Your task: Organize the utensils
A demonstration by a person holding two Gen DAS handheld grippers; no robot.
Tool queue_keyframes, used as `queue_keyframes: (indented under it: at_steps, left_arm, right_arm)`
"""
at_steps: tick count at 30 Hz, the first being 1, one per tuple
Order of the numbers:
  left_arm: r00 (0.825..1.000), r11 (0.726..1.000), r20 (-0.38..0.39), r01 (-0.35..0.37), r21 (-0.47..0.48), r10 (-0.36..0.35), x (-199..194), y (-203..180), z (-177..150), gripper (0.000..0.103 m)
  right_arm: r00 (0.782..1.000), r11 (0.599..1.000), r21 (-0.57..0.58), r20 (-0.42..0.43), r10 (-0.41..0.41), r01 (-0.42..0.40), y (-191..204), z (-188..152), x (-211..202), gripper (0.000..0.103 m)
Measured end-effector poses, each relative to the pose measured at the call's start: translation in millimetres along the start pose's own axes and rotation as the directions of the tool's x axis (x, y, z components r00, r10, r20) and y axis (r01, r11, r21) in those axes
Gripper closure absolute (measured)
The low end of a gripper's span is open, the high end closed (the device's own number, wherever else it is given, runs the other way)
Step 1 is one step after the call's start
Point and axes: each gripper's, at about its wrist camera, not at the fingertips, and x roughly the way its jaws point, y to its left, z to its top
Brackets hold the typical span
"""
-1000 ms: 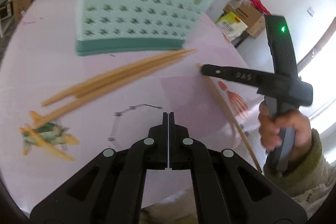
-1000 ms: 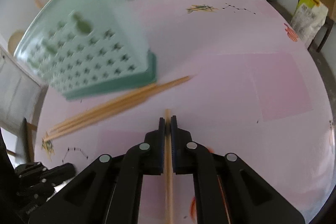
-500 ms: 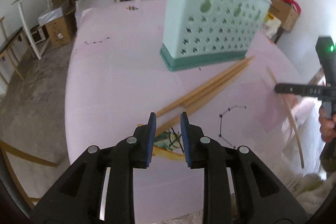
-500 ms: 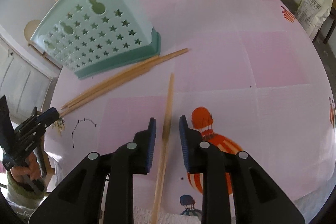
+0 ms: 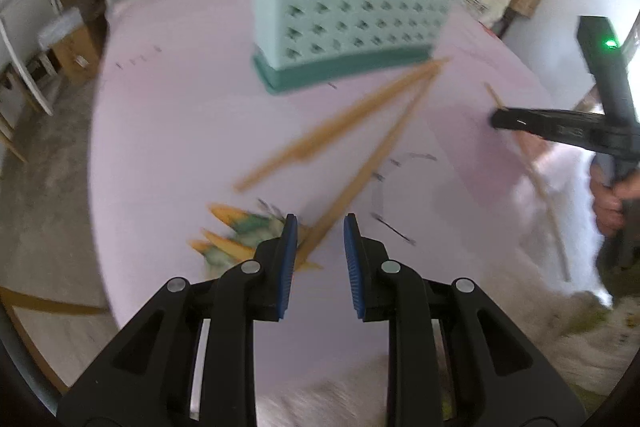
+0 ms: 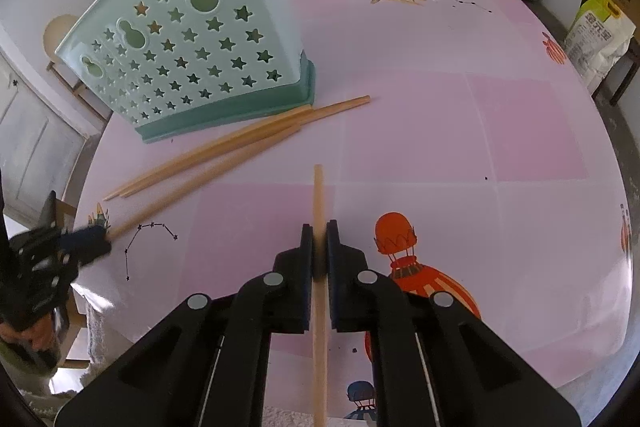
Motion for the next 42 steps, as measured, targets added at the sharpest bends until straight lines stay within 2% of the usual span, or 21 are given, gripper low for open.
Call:
queue_keyframes:
  at_steps: [2, 4, 11, 14, 15, 16, 17, 22, 26, 30, 36, 38, 39, 40, 42]
  left_arm:
    - [0.995, 0.995, -0.038, 0.089, -0.035, -0.090, -1.2, -4.3, -4.4, 0.081]
    - [0.993, 0.993, -0.045, 0.110, -0.029, -0.111, -1.1, -10.5, -6.1, 0.081]
    - [0.995, 0.992, -0.039, 0.096, 0.077, -0.093, 23.0, -46.7, 20.9, 0.081]
    - [0.999, 0.987, -0.024, 0.038, 0.158, -0.035, 37.7, -66.6, 40.9, 0.081]
    - [1.000, 0.985, -0.018, 0.016, 0.171, -0.013, 41.5, -71.2, 45.5, 0.084]
    - [1.000, 0.984, -0.015, -0.003, 0.180, 0.006, 43.6, -74.5, 48.6, 0.093]
    - [1.000, 0.982, -0.014, -0.022, 0.189, 0.025, 44.9, -77.0, 49.9, 0.095]
    - [0.999, 0.985, -0.045, -0.021, 0.169, 0.029, 32.1, -71.3, 35.0, 0.096]
    - [0.996, 0.993, -0.087, 0.000, 0.115, 0.010, 22.9, -58.4, 27.5, 0.095]
    - [0.995, 0.993, -0.095, 0.001, 0.116, 0.010, 33.0, -59.8, 46.2, 0.088]
    - [0.996, 0.987, -0.085, -0.023, 0.160, 0.037, 55.8, -76.0, 82.4, 0.088]
    - [0.995, 0.981, -0.070, -0.052, 0.190, 0.066, 59.9, -82.4, 87.1, 0.089]
    - [0.995, 0.977, -0.062, -0.067, 0.203, 0.080, 60.7, -85.1, 87.3, 0.095]
    - [0.995, 0.974, -0.051, -0.078, 0.212, 0.091, 60.8, -87.0, 86.5, 0.095]
    - [0.996, 0.980, -0.052, -0.056, 0.193, 0.068, 58.5, -85.2, 85.4, 0.096]
  right_arm:
    - [1.000, 1.000, 0.001, 0.002, -0.001, 0.001, -0.2, 0.5, 0.6, 0.096]
    - [1.000, 1.000, 0.002, 0.004, 0.000, 0.000, -0.3, 0.5, 0.9, 0.096]
    - [1.000, 1.000, 0.017, 0.015, 0.012, -0.012, -3.4, 1.8, 1.8, 0.096]
    - [1.000, 1.000, 0.020, 0.020, 0.017, -0.017, -5.3, 3.8, 3.6, 0.096]
    - [1.000, 1.000, 0.023, 0.022, 0.019, -0.019, -5.8, 4.2, 4.0, 0.096]
    - [0.999, 0.999, 0.028, 0.024, 0.022, -0.023, -6.3, 4.0, 3.9, 0.096]
    - [0.999, 0.999, 0.030, 0.024, 0.026, -0.027, -6.7, 4.7, 4.2, 0.096]
    - [0.999, 0.998, 0.040, 0.025, 0.042, -0.043, -11.6, 4.6, 4.1, 0.096]
    - [0.998, 0.997, 0.044, 0.030, 0.055, -0.056, -13.8, 5.3, 5.3, 0.096]
    - [0.997, 0.997, 0.049, 0.035, 0.062, -0.064, -14.8, 6.1, 5.9, 0.096]
    - [0.996, 0.996, 0.055, 0.045, 0.072, -0.074, -15.7, 3.8, 5.4, 0.096]
    - [0.996, 0.995, 0.058, 0.051, 0.077, -0.080, -16.3, 3.4, 5.6, 0.096]
    - [0.995, 0.995, 0.060, 0.053, 0.080, -0.083, -15.9, 3.6, 5.4, 0.096]
    - [0.995, 0.994, 0.065, 0.055, 0.086, -0.089, -16.6, 3.9, 5.4, 0.096]
    - [0.993, 0.991, 0.081, 0.054, 0.101, -0.105, -18.4, 5.0, 5.7, 0.096]
